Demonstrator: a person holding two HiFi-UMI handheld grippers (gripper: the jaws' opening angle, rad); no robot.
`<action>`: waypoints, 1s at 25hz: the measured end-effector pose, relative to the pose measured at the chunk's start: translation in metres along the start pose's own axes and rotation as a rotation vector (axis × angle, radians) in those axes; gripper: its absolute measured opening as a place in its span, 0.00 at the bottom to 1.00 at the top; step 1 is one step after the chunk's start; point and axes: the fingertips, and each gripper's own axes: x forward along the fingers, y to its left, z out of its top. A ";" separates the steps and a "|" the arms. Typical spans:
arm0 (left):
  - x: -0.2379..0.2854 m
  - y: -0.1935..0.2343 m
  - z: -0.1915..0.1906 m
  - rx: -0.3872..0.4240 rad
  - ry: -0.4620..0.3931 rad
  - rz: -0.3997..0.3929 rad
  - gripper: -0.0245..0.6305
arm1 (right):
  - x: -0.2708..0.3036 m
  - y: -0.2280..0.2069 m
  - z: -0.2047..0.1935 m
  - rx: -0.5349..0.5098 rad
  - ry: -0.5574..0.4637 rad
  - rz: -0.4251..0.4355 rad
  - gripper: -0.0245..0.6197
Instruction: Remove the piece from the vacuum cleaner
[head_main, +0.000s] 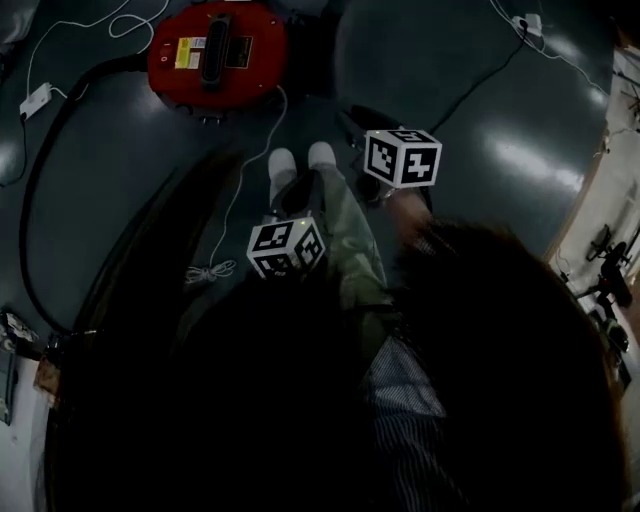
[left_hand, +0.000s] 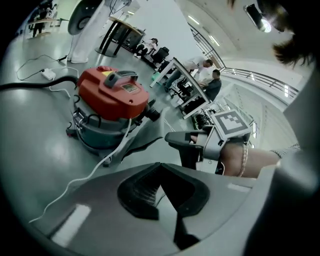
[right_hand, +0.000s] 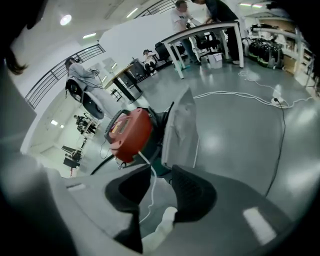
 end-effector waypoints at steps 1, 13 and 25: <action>0.002 0.005 -0.009 -0.020 0.012 0.013 0.04 | 0.006 -0.006 -0.004 0.018 0.001 -0.005 0.23; 0.017 0.023 -0.020 -0.087 0.018 0.006 0.04 | 0.051 -0.018 0.017 0.025 -0.052 -0.035 0.09; 0.015 0.006 -0.016 -0.014 0.034 -0.036 0.04 | 0.019 -0.051 0.030 0.132 -0.124 -0.071 0.07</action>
